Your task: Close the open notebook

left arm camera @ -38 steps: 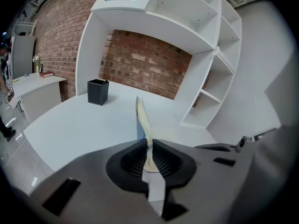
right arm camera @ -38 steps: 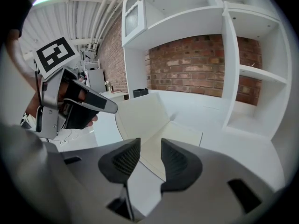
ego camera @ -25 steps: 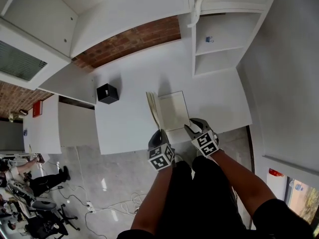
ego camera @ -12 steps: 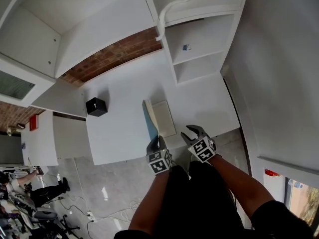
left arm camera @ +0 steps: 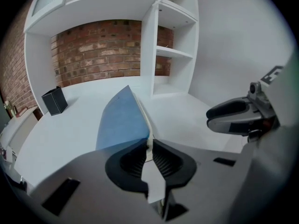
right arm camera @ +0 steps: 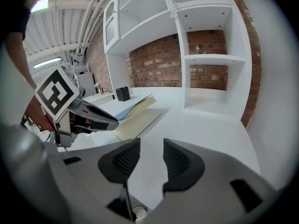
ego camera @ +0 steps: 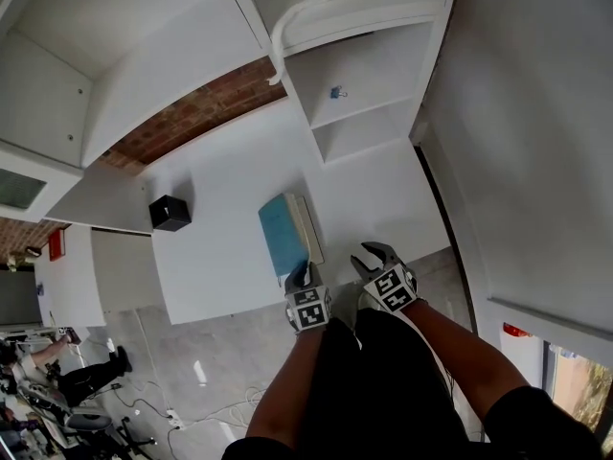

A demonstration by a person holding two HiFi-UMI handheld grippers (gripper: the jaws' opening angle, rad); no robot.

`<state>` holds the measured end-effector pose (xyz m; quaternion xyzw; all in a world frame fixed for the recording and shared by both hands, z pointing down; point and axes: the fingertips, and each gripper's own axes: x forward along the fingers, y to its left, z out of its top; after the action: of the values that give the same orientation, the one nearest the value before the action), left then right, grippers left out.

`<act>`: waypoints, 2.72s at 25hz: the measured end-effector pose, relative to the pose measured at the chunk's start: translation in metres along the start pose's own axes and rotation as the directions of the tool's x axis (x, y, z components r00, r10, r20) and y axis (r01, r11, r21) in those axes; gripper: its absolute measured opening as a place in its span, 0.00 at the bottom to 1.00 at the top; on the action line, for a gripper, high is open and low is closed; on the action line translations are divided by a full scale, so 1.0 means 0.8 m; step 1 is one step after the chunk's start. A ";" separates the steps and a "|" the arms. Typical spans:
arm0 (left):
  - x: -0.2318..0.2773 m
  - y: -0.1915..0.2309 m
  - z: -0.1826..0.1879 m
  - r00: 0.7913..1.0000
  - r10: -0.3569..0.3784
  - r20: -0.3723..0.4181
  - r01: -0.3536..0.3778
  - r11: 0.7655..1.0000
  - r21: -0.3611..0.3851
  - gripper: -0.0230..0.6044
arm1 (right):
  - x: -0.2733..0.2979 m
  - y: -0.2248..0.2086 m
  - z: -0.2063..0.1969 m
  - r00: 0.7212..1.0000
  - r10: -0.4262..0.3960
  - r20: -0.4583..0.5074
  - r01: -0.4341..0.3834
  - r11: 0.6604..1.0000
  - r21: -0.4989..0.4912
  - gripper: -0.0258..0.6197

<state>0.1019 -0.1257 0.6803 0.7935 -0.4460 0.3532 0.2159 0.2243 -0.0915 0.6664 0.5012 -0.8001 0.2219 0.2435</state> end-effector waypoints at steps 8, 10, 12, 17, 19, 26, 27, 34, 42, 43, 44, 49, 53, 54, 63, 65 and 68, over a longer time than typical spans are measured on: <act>0.031 -0.015 -0.021 0.996 0.011 -0.084 -0.014 0.999 -0.044 0.10 | 0.000 -0.012 -0.034 0.999 0.017 -0.042 -0.015 0.999 0.042 0.25; 0.041 -0.018 -0.030 0.995 -0.001 -0.104 -0.001 1.000 -0.026 0.10 | -0.002 -0.014 -0.036 0.999 0.020 -0.045 -0.018 0.999 0.051 0.25; 0.048 -0.019 -0.036 0.993 -0.013 -0.114 0.011 1.000 -0.012 0.11 | -0.001 -0.016 -0.032 0.999 0.022 -0.032 -0.020 0.998 0.066 0.25; 0.038 -0.026 -0.031 0.996 -0.029 -0.083 0.029 1.000 -0.007 0.12 | 0.006 -0.016 -0.028 0.999 0.027 -0.019 -0.026 0.998 0.064 0.25; 0.031 -0.026 -0.024 0.998 -0.026 -0.055 0.026 1.000 0.003 0.12 | 0.009 -0.016 -0.026 0.999 0.028 -0.020 -0.027 0.998 0.055 0.25; 0.037 -0.008 -0.019 0.997 -0.031 -0.064 0.031 1.000 0.000 0.12 | 0.006 -0.010 -0.024 0.999 0.034 -0.003 -0.034 0.996 0.083 0.25; 0.042 -0.010 -0.022 0.996 -0.044 -0.082 0.044 0.999 0.006 0.12 | 0.006 -0.010 -0.026 1.000 0.030 -0.008 -0.029 0.996 0.082 0.25; 0.056 -0.020 -0.037 0.991 -0.058 -0.124 0.055 0.998 -0.027 0.10 | -0.005 -0.009 -0.038 0.999 0.001 -0.043 0.001 0.998 0.058 0.25; 0.046 -0.041 -0.038 0.973 -0.187 -0.132 0.185 0.982 -0.028 0.11 | -0.020 -0.008 -0.029 0.998 -0.046 -0.035 0.049 0.995 0.090 0.25; 0.041 -0.044 -0.036 0.970 -0.212 -0.122 0.209 0.977 -0.039 0.11 | -0.022 -0.007 -0.024 0.998 -0.052 -0.028 0.055 0.994 0.100 0.25; 0.034 -0.046 -0.034 0.967 -0.231 -0.105 0.228 0.973 -0.039 0.11 | -0.025 -0.005 -0.019 0.998 -0.058 -0.020 0.060 0.991 0.116 0.25; -0.024 -0.040 -0.013 0.959 -0.285 0.009 0.285 0.958 -0.044 0.10 | -0.050 0.004 0.024 0.995 -0.075 0.062 0.056 0.964 0.261 0.25; -0.095 -0.004 0.017 0.955 -0.282 0.089 0.289 0.953 -0.089 0.07 | -0.077 0.023 0.061 0.994 -0.083 0.077 0.058 0.957 0.286 0.25; -0.118 0.006 0.025 0.954 -0.280 0.105 0.290 0.951 -0.107 0.07 | -0.087 0.029 0.068 0.995 -0.082 0.063 0.059 0.952 0.301 0.24; -0.303 0.112 0.109 0.862 -0.243 0.446 0.345 0.924 -0.163 0.06 | -0.185 0.056 0.176 0.969 -0.185 0.163 0.130 0.945 0.301 0.07; -0.323 0.139 0.121 0.852 -0.201 0.483 0.309 0.938 -0.157 0.06 | -0.198 0.058 0.203 0.958 -0.211 0.197 0.147 0.944 0.295 0.06; -0.347 0.167 0.138 0.828 -0.171 0.534 0.290 0.946 -0.147 0.06 | -0.213 0.070 0.245 0.942 -0.216 0.255 0.127 0.937 0.324 0.04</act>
<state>-0.0700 -0.1119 0.4025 0.8779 -0.4243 0.0475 0.2170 0.2050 -0.0684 0.4029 0.6280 -0.7360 0.2445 0.0639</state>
